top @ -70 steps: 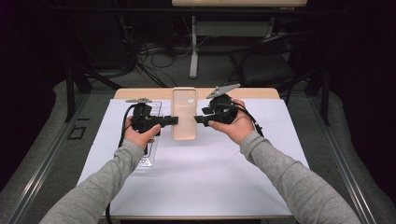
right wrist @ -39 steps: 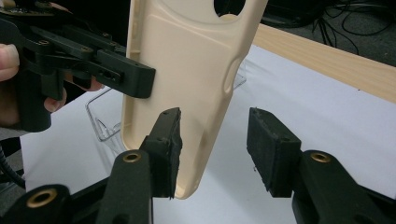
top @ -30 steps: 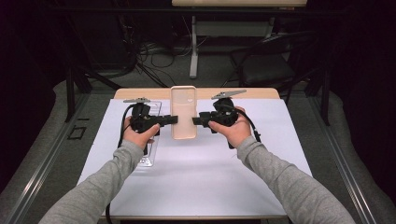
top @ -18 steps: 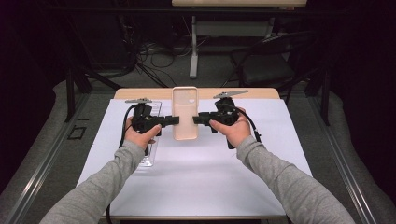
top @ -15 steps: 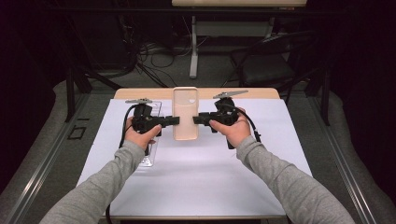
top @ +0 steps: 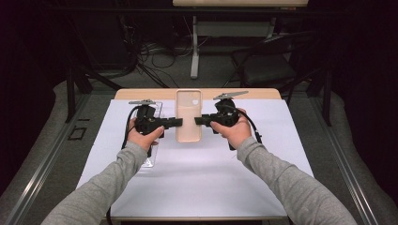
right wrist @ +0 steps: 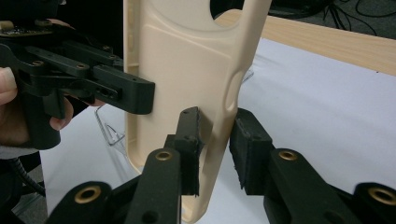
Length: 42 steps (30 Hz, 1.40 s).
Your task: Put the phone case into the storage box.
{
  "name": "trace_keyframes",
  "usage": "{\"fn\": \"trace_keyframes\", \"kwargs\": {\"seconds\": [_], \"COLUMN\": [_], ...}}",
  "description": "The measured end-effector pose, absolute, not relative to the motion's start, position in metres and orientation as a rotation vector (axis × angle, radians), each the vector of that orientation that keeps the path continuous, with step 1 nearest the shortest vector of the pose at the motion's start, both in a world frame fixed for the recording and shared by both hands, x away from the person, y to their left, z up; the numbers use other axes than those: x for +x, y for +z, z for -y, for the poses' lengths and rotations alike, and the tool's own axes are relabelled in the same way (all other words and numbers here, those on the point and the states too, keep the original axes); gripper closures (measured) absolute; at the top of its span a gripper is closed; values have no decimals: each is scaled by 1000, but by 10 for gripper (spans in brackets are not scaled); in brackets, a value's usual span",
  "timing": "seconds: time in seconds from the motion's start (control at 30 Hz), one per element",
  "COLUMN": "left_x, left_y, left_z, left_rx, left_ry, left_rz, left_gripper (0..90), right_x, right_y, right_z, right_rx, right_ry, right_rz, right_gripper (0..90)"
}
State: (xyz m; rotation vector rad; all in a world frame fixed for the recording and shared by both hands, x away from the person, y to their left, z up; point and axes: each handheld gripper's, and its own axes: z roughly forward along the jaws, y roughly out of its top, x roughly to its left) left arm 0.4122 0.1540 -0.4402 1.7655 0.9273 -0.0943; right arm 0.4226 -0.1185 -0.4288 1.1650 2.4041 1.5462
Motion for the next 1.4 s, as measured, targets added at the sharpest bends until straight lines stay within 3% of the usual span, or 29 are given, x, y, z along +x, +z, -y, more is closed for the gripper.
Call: {"fn": "trace_keyframes", "kwargs": {"seconds": [1.4], "left_x": [413], "left_y": [-443], "left_z": [-153], "left_rx": [1787], "left_ry": [-80], "left_rz": [-933], "left_gripper": [810], "right_x": [424], "right_y": [-433], "right_z": [123], "right_rx": [1212], "right_ry": [1573], "right_rz": [-2420], "right_gripper": [810]}}
